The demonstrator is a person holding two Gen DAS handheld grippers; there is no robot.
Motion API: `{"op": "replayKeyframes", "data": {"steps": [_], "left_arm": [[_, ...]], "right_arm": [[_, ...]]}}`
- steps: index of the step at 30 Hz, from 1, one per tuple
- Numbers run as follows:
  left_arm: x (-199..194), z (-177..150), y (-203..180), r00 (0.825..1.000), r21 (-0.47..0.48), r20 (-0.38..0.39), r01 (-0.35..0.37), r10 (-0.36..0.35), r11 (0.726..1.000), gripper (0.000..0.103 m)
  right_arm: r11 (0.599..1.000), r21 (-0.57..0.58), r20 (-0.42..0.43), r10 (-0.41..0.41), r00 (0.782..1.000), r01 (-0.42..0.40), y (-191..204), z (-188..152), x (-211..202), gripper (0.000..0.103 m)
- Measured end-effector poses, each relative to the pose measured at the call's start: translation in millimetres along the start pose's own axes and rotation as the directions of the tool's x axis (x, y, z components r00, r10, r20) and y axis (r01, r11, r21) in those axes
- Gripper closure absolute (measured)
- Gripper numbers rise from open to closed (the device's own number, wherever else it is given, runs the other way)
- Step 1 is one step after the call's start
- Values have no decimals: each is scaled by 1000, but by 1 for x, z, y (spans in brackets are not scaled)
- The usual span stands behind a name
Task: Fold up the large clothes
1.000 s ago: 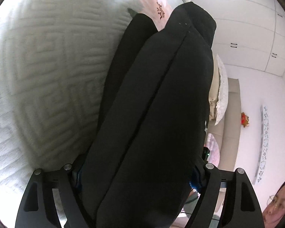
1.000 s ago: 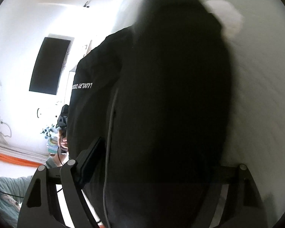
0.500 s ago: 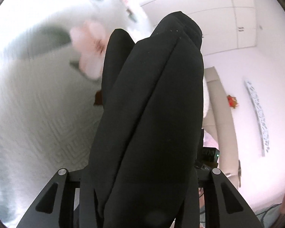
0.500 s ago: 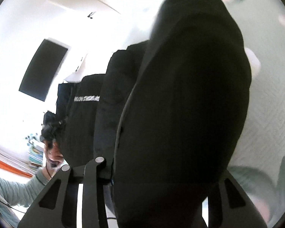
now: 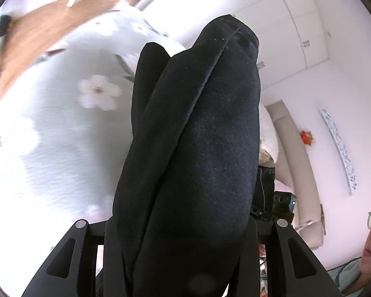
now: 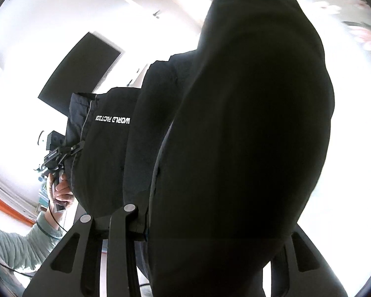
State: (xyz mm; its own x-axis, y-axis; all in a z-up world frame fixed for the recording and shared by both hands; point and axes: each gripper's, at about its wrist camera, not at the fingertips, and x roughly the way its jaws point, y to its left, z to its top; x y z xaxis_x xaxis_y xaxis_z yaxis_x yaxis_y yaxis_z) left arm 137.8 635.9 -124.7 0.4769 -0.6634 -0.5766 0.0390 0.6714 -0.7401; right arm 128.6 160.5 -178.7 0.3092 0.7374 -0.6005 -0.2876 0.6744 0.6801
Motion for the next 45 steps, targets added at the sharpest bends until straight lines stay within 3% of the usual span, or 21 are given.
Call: {"op": "replayKeyframes", "data": {"steps": [5, 9, 11, 12, 13, 14, 15, 18, 19, 21, 24, 26, 29, 31, 33, 36, 39, 42, 43, 44, 45], "left_arm": [[-20, -12, 78, 1000, -102, -14, -13, 12, 995, 62], [14, -26, 156, 998, -216, -65, -34, 21, 976, 62], [32, -40, 194, 992, -269, -94, -107, 85, 957, 56], [37, -46, 215, 992, -320, -87, -116, 93, 940, 47], [40, -53, 237, 996, -392, -66, -77, 56, 917, 41], [42, -62, 256, 999, -480, -27, 16, -32, 877, 41], [44, -67, 261, 997, -504, -6, 62, -75, 861, 40], [40, -67, 241, 999, -422, -37, -15, -1, 906, 37], [38, -70, 237, 999, -415, -45, -29, 12, 909, 37], [30, -73, 230, 998, -427, -58, -48, 26, 903, 37], [-3, -78, 230, 995, -443, -32, -96, 91, 891, 37], [-28, -76, 223, 990, -449, -20, -131, 137, 884, 36], [-61, -89, 207, 966, -417, 26, -222, 256, 881, 36], [-81, -97, 177, 936, -352, 71, -299, 344, 887, 36], [-87, -98, 160, 921, -280, 90, -342, 380, 897, 36], [-58, -113, 117, 936, -147, 88, -326, 341, 934, 35], [-7, -130, 99, 942, -92, -5, -334, 335, 938, 34], [45, -143, 102, 868, -39, -17, -497, 497, 867, 32], [52, -145, 105, 857, -47, 4, -514, 515, 857, 29], [52, -146, 109, 855, -68, 10, -517, 519, 853, 28], [55, -146, 110, 846, -79, 6, -531, 534, 843, 28]], "right_arm": [[1000, 24, -81, -11, 997, 13, 12, -5, 1, 60], [996, 48, -160, -72, 984, 81, -4, -18, 18, 60], [988, 65, -200, -121, 972, 136, -20, -28, 43, 60], [979, 88, -217, -163, 962, 186, -34, -35, 55, 58], [971, 114, -216, -181, 960, 208, -45, -38, 58, 56], [965, 193, -208, -138, 968, 179, -63, -42, 58, 54], [958, 247, -195, -101, 976, 148, -73, -44, 56, 54], [945, 293, -195, -88, 977, 144, -78, -49, 56, 49], [944, 291, -204, -98, 974, 156, -76, -48, 56, 48], [937, 306, -211, -103, 972, 166, -65, -39, 66, 46], [922, 339, -205, -123, 971, 188, -87, -38, 44, 43], [919, 343, -207, -129, 970, 196, -104, -60, 45, 42], [918, 301, -205, -201, 958, 257, -108, -59, 5, 36], [904, 261, -181, -298, 937, 338, -111, -54, -28, 32], [894, 230, -144, -358, 922, 383, -101, -48, -53, 31], [941, 132, -28, -310, 950, 311, -52, -39, -84, 30], [918, -65, -22, -394, 919, 392, 2, -41, -63, 30], [859, -256, -101, -479, 872, 443, 37, -63, 11, 34], [838, -308, -138, -507, 850, 450, 36, -75, 39, 37], [799, -363, -182, -565, 805, 479, 29, -90, 70, 37], [768, -403, -189, -603, 775, 498, 21, -108, 82, 36]]}}
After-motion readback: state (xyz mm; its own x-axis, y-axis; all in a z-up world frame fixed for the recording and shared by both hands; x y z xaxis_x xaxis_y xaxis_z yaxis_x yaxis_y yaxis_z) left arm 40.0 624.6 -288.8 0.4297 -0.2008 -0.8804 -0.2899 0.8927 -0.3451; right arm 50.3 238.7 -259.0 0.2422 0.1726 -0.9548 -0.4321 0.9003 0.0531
